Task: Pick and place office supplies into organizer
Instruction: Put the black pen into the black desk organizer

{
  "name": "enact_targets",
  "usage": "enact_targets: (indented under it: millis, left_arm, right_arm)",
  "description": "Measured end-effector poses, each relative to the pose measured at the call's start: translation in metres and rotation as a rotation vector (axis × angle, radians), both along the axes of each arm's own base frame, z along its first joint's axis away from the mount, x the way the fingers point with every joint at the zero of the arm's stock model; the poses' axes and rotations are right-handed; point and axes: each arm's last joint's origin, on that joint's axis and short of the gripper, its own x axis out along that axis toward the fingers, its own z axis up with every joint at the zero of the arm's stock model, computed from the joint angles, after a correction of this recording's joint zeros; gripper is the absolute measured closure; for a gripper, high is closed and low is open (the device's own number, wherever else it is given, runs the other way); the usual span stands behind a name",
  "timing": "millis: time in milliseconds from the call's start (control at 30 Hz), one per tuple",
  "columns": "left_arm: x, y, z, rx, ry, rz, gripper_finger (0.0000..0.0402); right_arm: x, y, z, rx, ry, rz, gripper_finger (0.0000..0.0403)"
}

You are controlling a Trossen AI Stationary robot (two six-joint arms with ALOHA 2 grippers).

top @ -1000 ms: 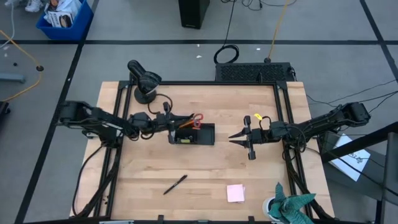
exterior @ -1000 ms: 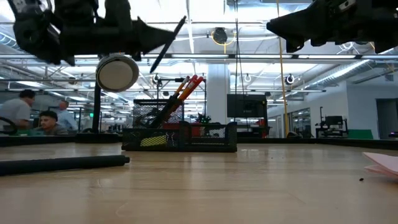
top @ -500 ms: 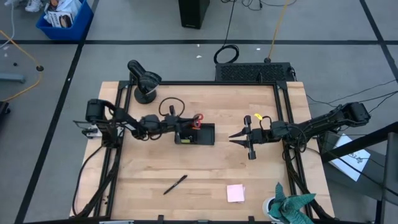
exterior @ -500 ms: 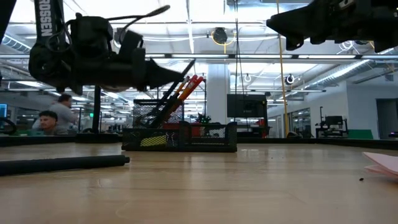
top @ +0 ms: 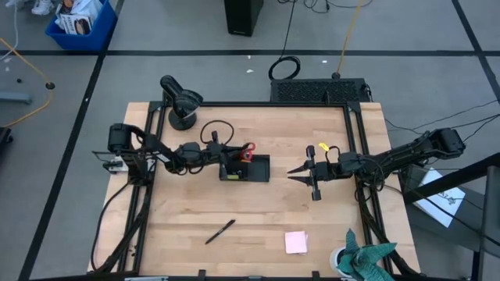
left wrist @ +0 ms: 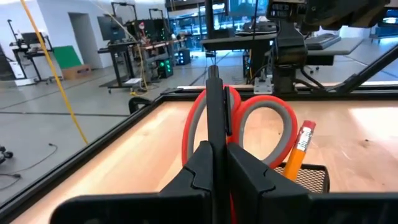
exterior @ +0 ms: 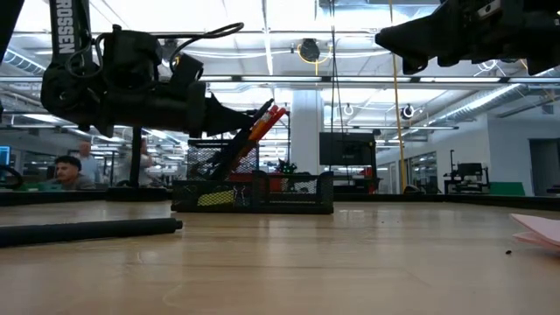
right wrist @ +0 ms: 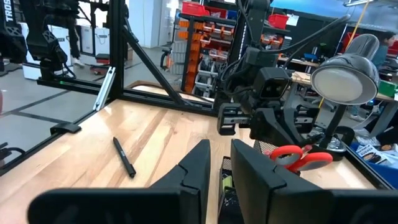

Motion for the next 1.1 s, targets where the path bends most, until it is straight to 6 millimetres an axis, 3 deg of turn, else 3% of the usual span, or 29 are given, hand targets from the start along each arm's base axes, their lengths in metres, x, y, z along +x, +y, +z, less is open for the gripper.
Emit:
enact_targets:
  millis: [500, 833, 967, 1100]
  left_arm:
    - [0.000, -0.003, -0.001, -0.028, 0.032, -0.012, 0.0315]
    - [-0.007, -0.017, 0.030, 0.070, 0.012, -0.007, 0.0314]
    - [-0.007, -0.044, 0.052, 0.044, 0.132, -0.062, 0.0314]
    - [-0.005, -0.091, 0.080, -0.081, 0.526, 0.024, 0.0314]
  right_arm:
    - [0.000, 0.000, 0.000, -0.002, -0.003, 0.000, 0.0344]
    - [0.000, 0.000, 0.000, -0.006, -0.002, 0.000, 0.0344]
    - [0.000, 0.000, 0.000, -0.006, -0.001, 0.000, 0.0344]
    - [0.000, 0.000, -0.001, -0.008, 0.008, 0.000, 0.0344]
